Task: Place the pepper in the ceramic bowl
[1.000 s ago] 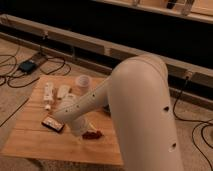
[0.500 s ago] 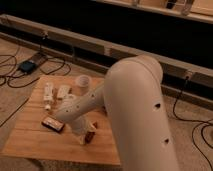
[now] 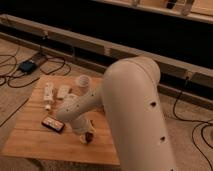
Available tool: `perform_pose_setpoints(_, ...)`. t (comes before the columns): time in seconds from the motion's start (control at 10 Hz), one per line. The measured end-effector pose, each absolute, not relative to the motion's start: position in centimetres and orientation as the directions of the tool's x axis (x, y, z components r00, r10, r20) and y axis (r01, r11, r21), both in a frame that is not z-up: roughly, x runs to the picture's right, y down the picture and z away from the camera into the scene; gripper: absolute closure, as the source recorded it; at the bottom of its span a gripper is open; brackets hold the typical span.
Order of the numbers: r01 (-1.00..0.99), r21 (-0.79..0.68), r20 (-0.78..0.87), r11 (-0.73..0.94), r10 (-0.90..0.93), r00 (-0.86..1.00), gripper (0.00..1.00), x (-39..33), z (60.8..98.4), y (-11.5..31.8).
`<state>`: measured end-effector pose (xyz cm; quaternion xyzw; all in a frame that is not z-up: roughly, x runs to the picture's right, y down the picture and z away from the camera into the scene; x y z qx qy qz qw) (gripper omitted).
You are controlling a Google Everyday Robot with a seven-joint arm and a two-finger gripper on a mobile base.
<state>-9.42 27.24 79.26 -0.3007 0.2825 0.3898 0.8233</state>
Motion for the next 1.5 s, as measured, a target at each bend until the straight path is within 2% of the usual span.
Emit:
perform_pose_setpoints(0.1, -0.820, -0.270, -0.709, 0.505, 0.472, 0.524, 0.98, -9.2, 79.3, 27.1)
perform_pose_setpoints(0.2, -0.828, -0.264, -0.716, 0.495, 0.475, 0.512, 1.00, -9.0, 79.3, 26.8)
perform_pose_setpoints(0.4, -0.854, -0.248, -0.716, 0.457, 0.507, 0.480, 1.00, -8.9, 79.1, 25.0)
perform_pose_setpoints(1.0, -0.955, -0.183, -0.660, 0.232, 0.692, 0.294, 1.00, -5.6, 77.3, 16.3)
perform_pose_setpoints(1.5, -0.996, -0.022, -0.659, 0.089, 0.748, 0.081, 1.00, 0.8, 79.9, 12.5)
